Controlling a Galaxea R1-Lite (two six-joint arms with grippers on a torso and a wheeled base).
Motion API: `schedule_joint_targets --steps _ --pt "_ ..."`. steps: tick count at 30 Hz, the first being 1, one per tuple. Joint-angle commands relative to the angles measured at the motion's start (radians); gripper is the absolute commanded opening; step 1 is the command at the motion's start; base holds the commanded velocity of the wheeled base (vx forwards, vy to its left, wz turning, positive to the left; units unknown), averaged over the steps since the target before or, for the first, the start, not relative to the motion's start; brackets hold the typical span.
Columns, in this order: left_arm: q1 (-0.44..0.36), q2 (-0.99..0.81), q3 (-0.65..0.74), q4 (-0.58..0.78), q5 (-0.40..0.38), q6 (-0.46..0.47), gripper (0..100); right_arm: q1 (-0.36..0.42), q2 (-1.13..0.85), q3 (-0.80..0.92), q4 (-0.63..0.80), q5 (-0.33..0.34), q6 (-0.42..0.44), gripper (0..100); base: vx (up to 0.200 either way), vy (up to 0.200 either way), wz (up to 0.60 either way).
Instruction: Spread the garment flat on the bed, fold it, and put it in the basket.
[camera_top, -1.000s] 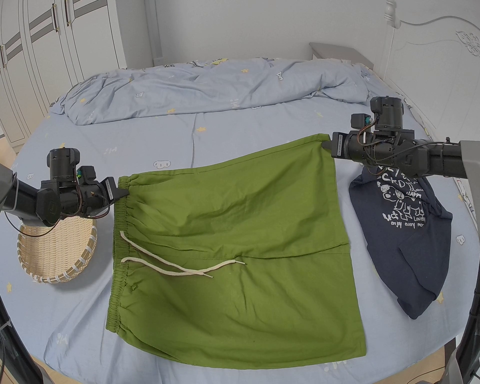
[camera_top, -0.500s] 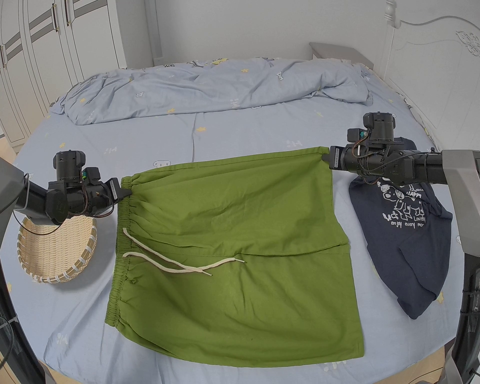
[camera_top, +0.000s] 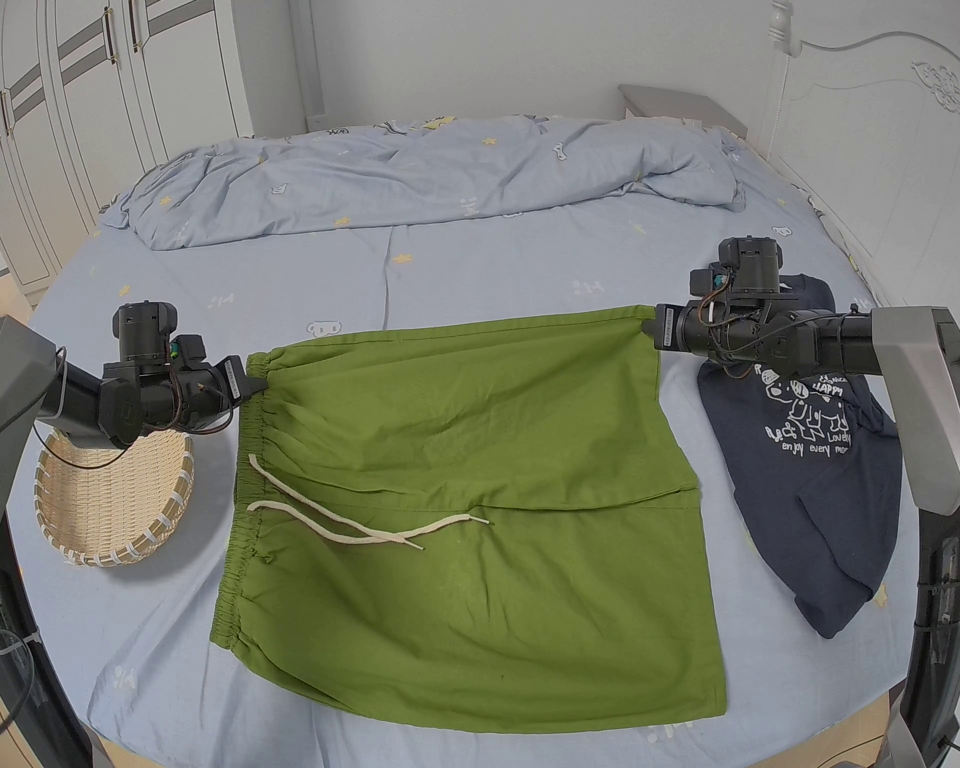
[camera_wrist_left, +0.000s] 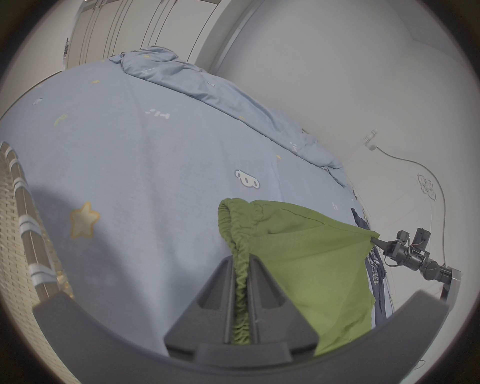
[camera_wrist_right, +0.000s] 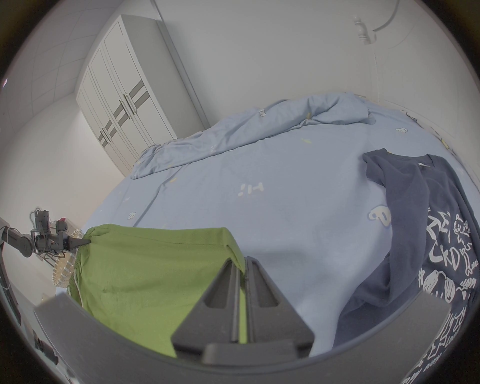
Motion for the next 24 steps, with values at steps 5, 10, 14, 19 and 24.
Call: schedule_joint_targets --steps 5,10,14,19,24 --pt "-0.017 0.005 -0.009 0.000 0.001 0.000 0 0.007 0.009 -0.003 0.010 -0.004 0.000 100 0.000 0.000 0.00" --pt "-0.037 0.007 -0.013 0.000 0.025 0.004 100 0.007 0.006 -0.001 0.007 -0.046 0.003 100 0.000 0.000 0.00" --pt "-0.049 0.004 -0.012 0.000 0.056 0.017 100 0.007 0.000 0.005 0.008 -0.047 0.009 100 0.000 0.000 0.00" --pt "-0.063 -0.036 -0.002 -0.002 0.150 0.029 100 0.004 -0.040 0.014 0.010 -0.047 0.023 100 0.000 0.000 0.00" --pt "-0.084 -0.127 0.053 -0.002 0.188 0.024 100 0.001 -0.126 0.081 0.018 -0.052 0.074 100 0.000 0.000 0.00"
